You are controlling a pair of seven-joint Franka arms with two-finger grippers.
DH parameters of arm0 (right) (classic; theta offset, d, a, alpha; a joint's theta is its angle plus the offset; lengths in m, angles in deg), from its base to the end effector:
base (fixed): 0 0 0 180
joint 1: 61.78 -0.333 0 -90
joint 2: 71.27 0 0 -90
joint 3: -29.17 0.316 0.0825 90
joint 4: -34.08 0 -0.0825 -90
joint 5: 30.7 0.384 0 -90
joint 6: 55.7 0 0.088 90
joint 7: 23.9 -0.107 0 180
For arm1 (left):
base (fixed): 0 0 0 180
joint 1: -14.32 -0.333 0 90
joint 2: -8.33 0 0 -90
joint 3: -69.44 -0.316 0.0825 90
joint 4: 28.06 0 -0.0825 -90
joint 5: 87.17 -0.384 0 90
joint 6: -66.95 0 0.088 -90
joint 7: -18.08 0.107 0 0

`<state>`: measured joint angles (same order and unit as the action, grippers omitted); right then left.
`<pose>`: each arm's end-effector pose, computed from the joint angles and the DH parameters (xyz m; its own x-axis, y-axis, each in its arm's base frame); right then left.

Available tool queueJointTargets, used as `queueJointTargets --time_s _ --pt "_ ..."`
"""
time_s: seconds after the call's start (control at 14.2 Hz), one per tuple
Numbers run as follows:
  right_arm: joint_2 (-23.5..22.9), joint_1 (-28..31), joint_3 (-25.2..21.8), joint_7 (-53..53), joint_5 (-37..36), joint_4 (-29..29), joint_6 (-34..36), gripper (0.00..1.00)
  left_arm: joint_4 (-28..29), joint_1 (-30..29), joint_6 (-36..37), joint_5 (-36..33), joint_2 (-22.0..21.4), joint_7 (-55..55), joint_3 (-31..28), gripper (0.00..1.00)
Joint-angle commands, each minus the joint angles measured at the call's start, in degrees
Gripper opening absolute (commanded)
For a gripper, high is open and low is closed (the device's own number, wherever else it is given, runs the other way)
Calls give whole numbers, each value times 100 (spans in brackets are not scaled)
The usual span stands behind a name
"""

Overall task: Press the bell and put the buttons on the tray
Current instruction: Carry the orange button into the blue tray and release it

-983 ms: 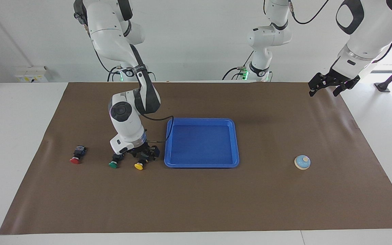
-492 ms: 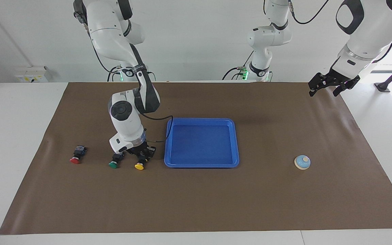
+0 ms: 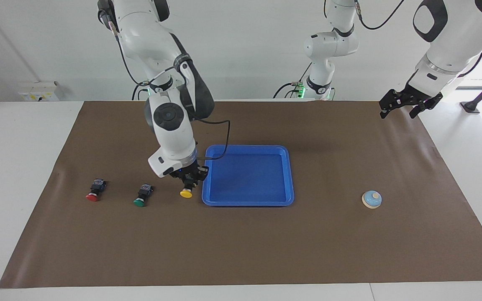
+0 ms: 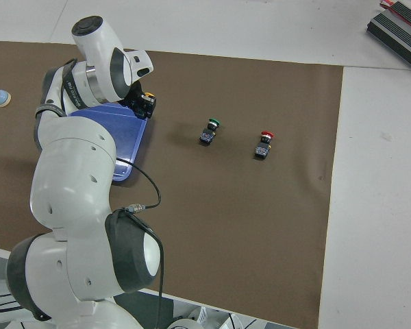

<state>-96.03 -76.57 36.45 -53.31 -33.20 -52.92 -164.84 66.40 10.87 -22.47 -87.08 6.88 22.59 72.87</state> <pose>0.6332 0.2404 0.4106 0.9915 -0.1231 -0.0428 -0.1228 -0.9924 0.0098 0.5434 -0.0004 0.6009 0.9950 -0.0782 -0.0625 -0.0780 -0.9969 0.0050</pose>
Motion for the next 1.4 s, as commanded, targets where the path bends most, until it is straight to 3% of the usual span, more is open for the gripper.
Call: queueJointTargets --time_s 0.0,0.63,1.05,1.12,1.19,1.33 --pt "-134 -443 1 -327 171 255 60 0 -50 -16 74 26 -39 23 -10 100" --pt "-204 -744 1 -363 154 -1203 -1723 0 -50 -16 74 26 -39 23 -10 100" --pt "-117 -744 1 -425 154 -1592 -1901 0 -50 -16 74 26 -39 23 -10 100" --pt "-99 -744 1 -503 154 -1592 -1892 30 -50 -16 74 26 -30 23 -10 100" --pt "-99 -744 1 -521 154 -1583 -1866 99 -50 -16 74 26 -39 23 -10 100" --pt "-99 -744 -7 -530 163 -1391 -1604 100 -50 -16 74 26 -30 23 -10 100"
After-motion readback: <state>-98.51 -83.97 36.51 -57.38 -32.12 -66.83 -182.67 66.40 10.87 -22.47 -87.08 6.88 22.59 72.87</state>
